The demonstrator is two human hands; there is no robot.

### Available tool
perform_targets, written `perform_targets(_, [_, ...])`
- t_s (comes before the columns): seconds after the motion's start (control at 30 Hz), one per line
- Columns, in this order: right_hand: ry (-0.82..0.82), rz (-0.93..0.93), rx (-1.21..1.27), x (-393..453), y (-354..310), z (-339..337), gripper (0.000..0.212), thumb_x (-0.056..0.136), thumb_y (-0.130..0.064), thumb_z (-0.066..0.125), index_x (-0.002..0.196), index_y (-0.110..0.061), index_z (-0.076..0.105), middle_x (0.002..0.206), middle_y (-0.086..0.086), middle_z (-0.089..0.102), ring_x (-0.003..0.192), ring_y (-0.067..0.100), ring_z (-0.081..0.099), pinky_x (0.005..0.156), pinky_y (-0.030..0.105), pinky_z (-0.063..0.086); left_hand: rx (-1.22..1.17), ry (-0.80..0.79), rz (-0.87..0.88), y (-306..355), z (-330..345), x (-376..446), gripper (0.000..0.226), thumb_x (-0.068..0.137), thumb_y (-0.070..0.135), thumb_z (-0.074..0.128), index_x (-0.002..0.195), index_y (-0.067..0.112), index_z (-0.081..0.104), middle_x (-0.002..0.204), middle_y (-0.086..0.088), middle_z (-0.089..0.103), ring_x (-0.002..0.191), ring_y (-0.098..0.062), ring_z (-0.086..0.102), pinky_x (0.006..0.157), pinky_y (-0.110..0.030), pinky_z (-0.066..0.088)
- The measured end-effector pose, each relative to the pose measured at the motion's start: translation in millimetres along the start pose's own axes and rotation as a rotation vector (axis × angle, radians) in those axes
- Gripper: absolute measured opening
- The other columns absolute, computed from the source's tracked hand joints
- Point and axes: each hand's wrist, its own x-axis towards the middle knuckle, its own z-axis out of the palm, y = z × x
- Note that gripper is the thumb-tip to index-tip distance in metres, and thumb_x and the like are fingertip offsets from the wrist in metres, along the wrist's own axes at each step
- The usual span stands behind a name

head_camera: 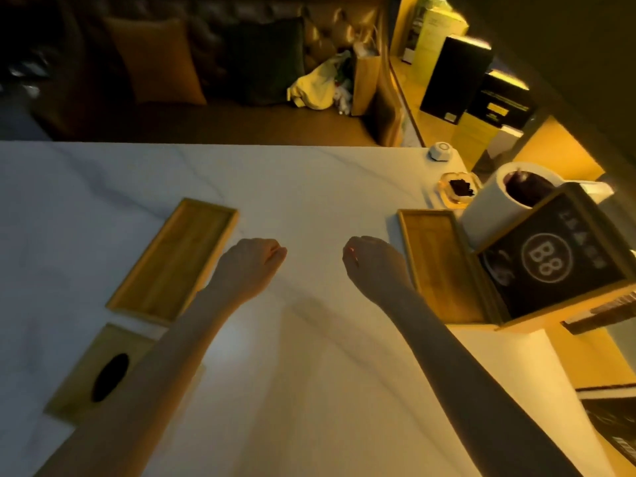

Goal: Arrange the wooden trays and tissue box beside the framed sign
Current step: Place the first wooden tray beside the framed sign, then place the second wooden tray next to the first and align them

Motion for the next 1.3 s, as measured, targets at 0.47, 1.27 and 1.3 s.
perform_targets(0.47, [-0.214, -0.079, 0.294, 28, -164, 119, 0.042, 0.095, -0.024, 0.037, 0.134, -0.008, 0.035, 0.14, 0.01, 0.044, 0.129, 0.025, 0.035, 0.105, 0.038, 0.033, 0.1, 0.105, -0.211, -211, -34, -29, 0.046, 0.091, 0.025, 0.042, 0.132, 0.007, 0.033, 0.137, -0.019, 0.042, 0.125, -0.031, 0.041, 0.103, -0.046, 0.039])
perform_targets(1.27, [-0.511, 0.441, 1.102, 28, -211, 167, 0.043, 0.09, -0.028, 0.043, 0.131, -0.037, 0.036, 0.122, -0.007, 0.054, 0.115, 0.016, 0.05, 0.093, 0.034, 0.043, -0.69, -0.013, -0.722, -274, -29, -27, 0.034, 0.085, 0.019, 0.056, 0.117, 0.006, 0.055, 0.105, -0.011, 0.061, 0.083, -0.015, 0.056, 0.077, -0.032, 0.042])
perform_targets(1.3, [-0.501, 0.455, 1.133, 29, -208, 162, 0.043, 0.09, -0.022, 0.046, 0.13, -0.036, 0.039, 0.111, -0.008, 0.057, 0.108, 0.018, 0.054, 0.086, 0.031, 0.046, -0.722, -0.03, -0.724, -272, -31, -26, 0.034, 0.084, 0.018, 0.057, 0.116, 0.006, 0.055, 0.102, -0.011, 0.062, 0.081, -0.015, 0.058, 0.074, -0.03, 0.044])
